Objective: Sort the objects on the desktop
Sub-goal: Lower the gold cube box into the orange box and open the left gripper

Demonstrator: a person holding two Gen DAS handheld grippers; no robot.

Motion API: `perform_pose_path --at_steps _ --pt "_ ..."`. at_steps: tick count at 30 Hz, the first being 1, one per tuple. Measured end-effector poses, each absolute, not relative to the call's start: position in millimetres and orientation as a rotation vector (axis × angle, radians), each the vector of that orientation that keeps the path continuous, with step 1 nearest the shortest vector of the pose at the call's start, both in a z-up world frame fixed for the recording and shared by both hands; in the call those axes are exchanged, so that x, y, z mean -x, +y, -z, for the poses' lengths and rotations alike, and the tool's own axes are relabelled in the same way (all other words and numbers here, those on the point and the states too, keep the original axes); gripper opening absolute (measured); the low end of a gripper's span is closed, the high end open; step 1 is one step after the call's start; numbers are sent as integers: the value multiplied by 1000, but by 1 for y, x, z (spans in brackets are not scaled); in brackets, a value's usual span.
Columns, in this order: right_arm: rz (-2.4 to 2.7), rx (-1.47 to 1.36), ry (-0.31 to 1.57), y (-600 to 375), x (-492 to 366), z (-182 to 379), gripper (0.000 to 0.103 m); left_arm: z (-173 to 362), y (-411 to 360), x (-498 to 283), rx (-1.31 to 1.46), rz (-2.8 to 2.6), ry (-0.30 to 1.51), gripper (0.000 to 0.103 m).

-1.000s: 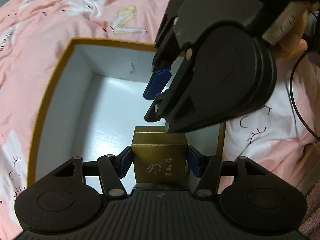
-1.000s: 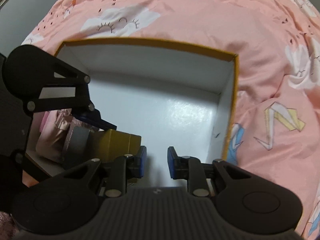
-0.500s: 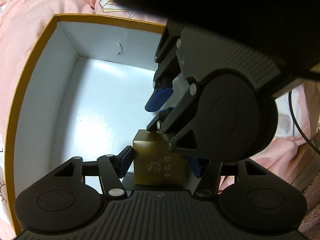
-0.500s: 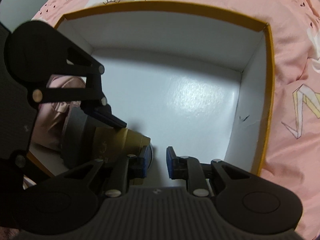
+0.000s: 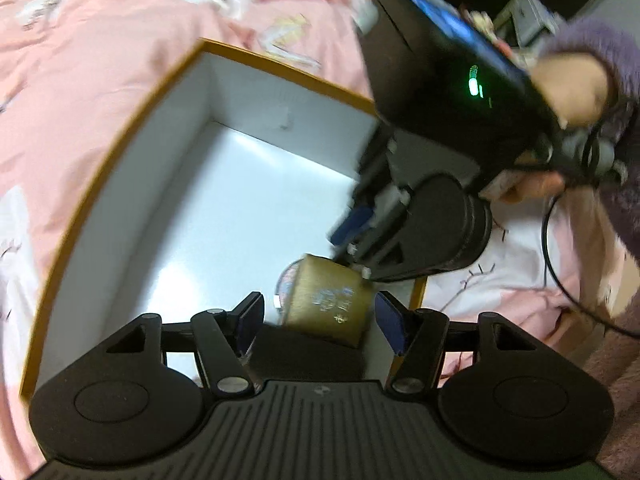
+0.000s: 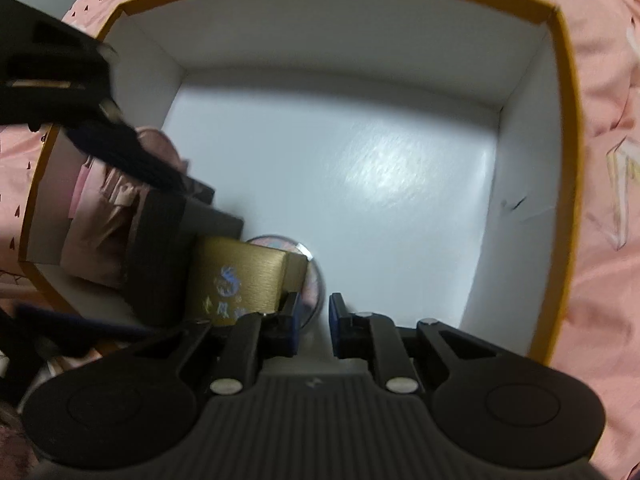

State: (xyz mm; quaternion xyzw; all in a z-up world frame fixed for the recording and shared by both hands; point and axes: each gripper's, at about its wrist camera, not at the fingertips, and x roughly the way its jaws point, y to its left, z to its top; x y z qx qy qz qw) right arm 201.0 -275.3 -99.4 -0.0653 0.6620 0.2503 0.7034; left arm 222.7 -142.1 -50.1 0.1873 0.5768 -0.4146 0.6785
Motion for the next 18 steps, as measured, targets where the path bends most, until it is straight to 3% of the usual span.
perform_pose_path --at_steps 4,18 --pt "-538 170 1491 -267 -195 101 11 40 -132 -221 -383 848 1240 72" --pt "-494 172 1516 -262 -186 95 9 6 -84 -179 -236 691 1128 72"
